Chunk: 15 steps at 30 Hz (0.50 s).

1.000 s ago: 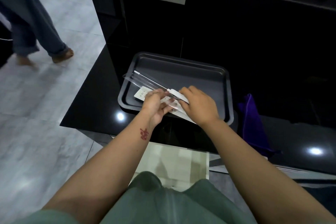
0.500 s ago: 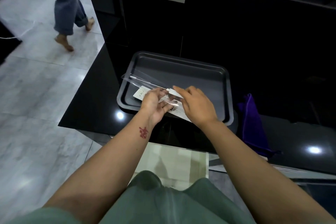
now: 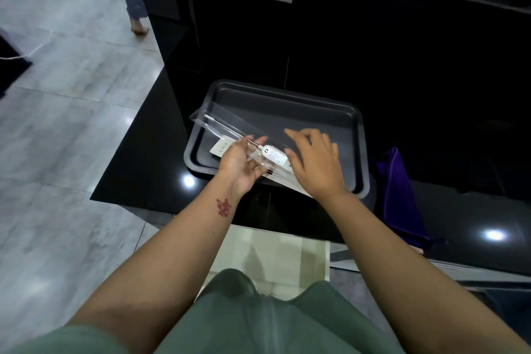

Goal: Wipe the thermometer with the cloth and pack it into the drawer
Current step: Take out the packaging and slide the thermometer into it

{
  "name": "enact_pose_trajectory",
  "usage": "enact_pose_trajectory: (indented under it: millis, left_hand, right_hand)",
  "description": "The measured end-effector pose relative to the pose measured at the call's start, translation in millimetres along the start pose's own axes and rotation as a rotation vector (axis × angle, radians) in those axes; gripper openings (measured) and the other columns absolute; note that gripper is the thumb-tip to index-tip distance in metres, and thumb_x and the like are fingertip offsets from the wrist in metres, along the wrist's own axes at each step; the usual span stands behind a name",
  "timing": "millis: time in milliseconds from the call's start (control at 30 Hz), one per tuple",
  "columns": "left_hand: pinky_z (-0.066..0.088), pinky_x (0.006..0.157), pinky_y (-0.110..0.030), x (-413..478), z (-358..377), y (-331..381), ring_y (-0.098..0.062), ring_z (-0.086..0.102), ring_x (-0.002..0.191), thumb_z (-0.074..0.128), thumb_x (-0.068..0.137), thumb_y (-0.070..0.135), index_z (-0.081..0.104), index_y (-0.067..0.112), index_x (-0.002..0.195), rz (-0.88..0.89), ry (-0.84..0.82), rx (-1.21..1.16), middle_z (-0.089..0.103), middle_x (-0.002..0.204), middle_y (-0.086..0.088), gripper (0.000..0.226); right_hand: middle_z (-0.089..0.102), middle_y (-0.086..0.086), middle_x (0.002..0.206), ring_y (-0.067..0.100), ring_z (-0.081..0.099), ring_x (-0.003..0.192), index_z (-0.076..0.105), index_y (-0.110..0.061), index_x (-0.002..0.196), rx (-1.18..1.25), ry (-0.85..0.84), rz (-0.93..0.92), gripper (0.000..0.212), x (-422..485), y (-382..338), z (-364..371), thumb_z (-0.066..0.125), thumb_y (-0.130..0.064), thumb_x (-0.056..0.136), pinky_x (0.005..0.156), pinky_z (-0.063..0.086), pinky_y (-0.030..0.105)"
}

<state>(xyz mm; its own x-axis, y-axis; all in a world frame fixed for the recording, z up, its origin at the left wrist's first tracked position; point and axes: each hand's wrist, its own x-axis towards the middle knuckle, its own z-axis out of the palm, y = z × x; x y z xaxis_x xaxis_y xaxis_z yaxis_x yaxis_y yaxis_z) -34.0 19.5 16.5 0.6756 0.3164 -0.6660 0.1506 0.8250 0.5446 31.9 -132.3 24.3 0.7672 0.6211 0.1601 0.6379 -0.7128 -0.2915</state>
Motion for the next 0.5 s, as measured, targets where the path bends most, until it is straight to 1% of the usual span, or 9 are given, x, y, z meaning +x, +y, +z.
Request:
enact_pose_trajectory:
  millis: [67,133,167,233,300,333,367,433,500]
  left_hand:
    - [0.059,0.075,-0.043,0.0,-1.7,0.3,-0.026,0.071,0.091,0.041,0.104,0.026,0.055,0.017,0.114,-0.004,0.006,-0.004,0.075,0.109,-0.002,0.020]
    - [0.059,0.071,-0.041,-0.1,-2.9,0.0,-0.025,0.071,0.089,0.041,0.104,0.027,0.054,0.018,0.112,-0.006,0.000,0.000,0.075,0.109,-0.001,0.018]
    - [0.059,0.068,-0.039,-0.6,-2.9,-0.1,-0.025,0.071,0.088,0.040,0.104,0.028,0.054,0.018,0.110,-0.005,-0.003,0.007,0.074,0.110,-0.001,0.017]
    - [0.058,0.068,-0.037,-1.0,-3.8,0.0,-0.024,0.072,0.088,0.039,0.105,0.030,0.054,0.019,0.103,0.000,-0.014,0.027,0.074,0.111,0.000,0.018]
    - [0.058,0.075,-0.037,0.5,-5.3,-0.1,-0.024,0.071,0.091,0.041,0.104,0.027,0.054,0.018,0.101,0.008,-0.029,0.047,0.074,0.109,-0.001,0.017]
    - [0.058,0.075,-0.036,0.3,-6.3,-0.3,-0.023,0.071,0.091,0.044,0.104,0.024,0.056,0.016,0.101,0.012,-0.036,0.068,0.074,0.106,-0.001,0.015]
    - [0.058,0.071,-0.033,0.1,-7.2,-0.7,-0.021,0.071,0.087,0.047,0.102,0.021,0.058,0.014,0.102,0.019,-0.041,0.095,0.074,0.103,-0.002,0.013]
    - [0.057,0.059,-0.027,0.0,-9.2,-1.3,-0.015,0.073,0.074,0.053,0.099,0.014,0.061,0.009,0.102,0.038,-0.035,0.126,0.074,0.093,-0.003,0.010]
    - [0.056,0.054,-0.023,-0.7,-12.1,2.4,-0.014,0.072,0.067,0.055,0.097,0.011,0.062,0.008,0.097,0.071,0.000,0.114,0.075,0.085,-0.004,0.007]
  right_hand:
    - [0.059,-0.002,0.124,0.020,0.050,0.119,0.051,-0.029,0.136,0.117,-0.114,0.130,0.043,5.6,-0.1,-0.2,0.044,-0.047,0.098,0.101,0.030,0.038]
    - [0.068,-0.003,0.118,0.020,0.060,0.112,0.059,-0.030,0.124,0.286,-0.287,0.254,0.040,9.5,0.9,3.3,0.046,-0.055,0.095,0.103,0.039,0.041]
    - [0.070,-0.002,0.113,0.020,0.065,0.105,0.062,-0.028,0.116,0.390,-0.336,0.298,0.038,9.6,0.7,5.8,0.050,-0.055,0.093,0.098,0.046,0.042]
    - [0.072,0.001,0.102,0.018,0.068,0.091,0.066,-0.021,0.102,0.571,-0.351,0.352,0.029,7.6,-1.4,9.6,0.058,-0.047,0.092,0.084,0.054,0.035]
    - [0.071,0.002,0.091,0.015,0.065,0.079,0.065,-0.014,0.091,0.674,-0.336,0.373,0.021,6.3,-4.6,11.9,0.062,-0.035,0.093,0.067,0.052,0.022]
    - [0.069,0.002,0.087,0.013,0.062,0.075,0.064,-0.013,0.088,0.701,-0.334,0.378,0.018,6.2,-7.1,11.9,0.062,-0.031,0.093,0.062,0.049,0.018]
    - [0.068,0.002,0.084,0.012,0.060,0.073,0.064,-0.014,0.087,0.711,-0.333,0.370,0.017,7.0,-9.2,12.4,0.063,-0.030,0.093,0.063,0.049,0.018]
    - [0.068,0.000,0.081,0.015,0.061,0.076,0.064,-0.014,0.085,0.715,-0.326,0.348,0.020,10.6,-10.0,14.9,0.061,-0.032,0.094,0.076,0.050,0.033]
    - [0.069,-0.001,0.085,0.020,0.064,0.084,0.064,-0.015,0.089,0.709,-0.281,0.369,0.026,16.2,-9.2,17.7,0.055,-0.038,0.096,0.085,0.051,0.042]
